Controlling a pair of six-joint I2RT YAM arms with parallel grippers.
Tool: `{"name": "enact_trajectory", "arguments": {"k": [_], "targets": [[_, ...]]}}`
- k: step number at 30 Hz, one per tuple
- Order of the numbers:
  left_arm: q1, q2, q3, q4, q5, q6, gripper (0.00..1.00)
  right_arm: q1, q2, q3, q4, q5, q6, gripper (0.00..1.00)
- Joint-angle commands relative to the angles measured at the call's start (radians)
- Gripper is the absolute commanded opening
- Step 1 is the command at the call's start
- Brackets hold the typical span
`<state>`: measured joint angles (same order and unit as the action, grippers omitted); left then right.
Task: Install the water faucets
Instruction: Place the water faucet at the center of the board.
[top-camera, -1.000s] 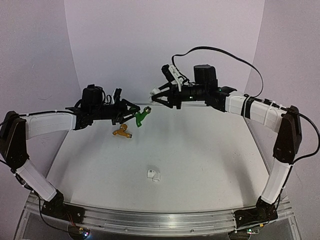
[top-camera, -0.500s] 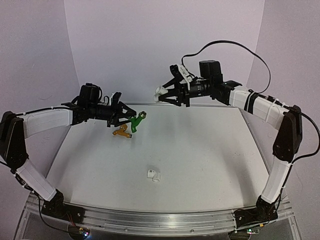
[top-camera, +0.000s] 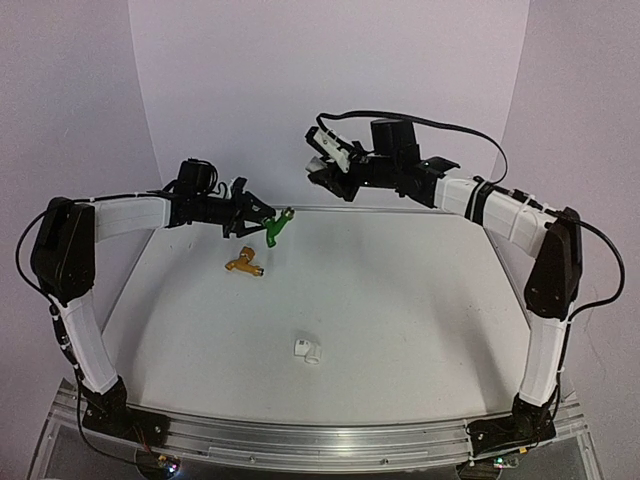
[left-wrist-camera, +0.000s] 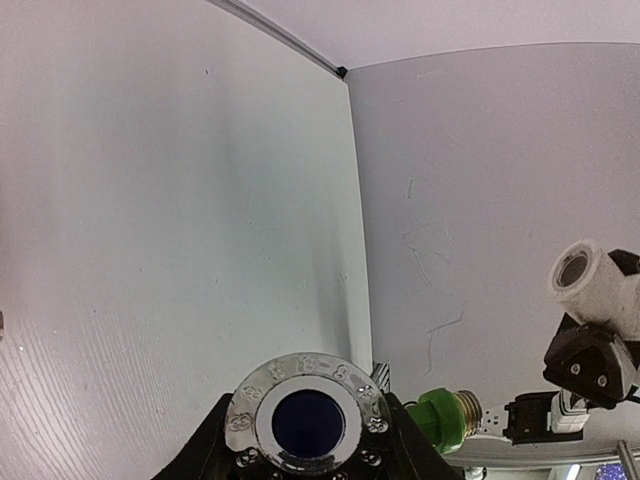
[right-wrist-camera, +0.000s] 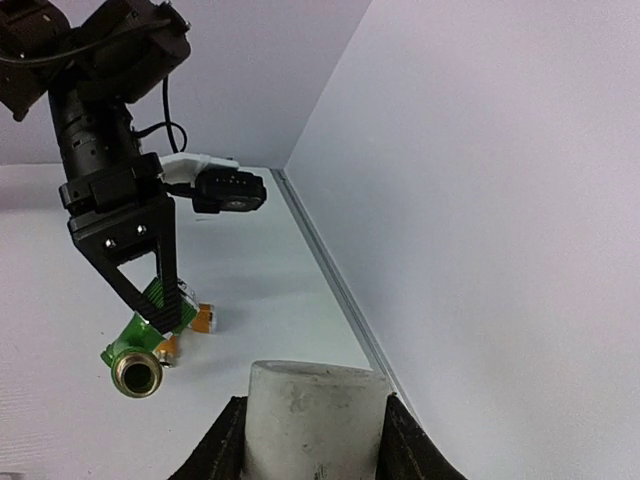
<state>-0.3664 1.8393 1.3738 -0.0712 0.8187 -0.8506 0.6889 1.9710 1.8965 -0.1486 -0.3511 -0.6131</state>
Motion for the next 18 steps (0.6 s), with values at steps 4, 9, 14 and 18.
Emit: {"name": "enact_trajectory", "arguments": {"k": [4,9,14,18], "targets": [[0.043,0.136,0.199,-0.080,0.148,0.116,0.00,0.059,0.005,0.025,-0.004,0.091,-0.094,0.00],[0.056,0.195,0.281,-0.164,0.279,0.226,0.00,0.062,-0.001,0.014,-0.025,-0.025,-0.101,0.00],[0.068,0.203,0.310,-0.201,0.390,0.296,0.00,0.069,0.006,0.035,-0.037,-0.131,-0.120,0.00],[0.069,0.186,0.315,-0.201,0.459,0.330,0.00,0.076,0.021,0.060,-0.059,-0.198,-0.128,0.00]]}}
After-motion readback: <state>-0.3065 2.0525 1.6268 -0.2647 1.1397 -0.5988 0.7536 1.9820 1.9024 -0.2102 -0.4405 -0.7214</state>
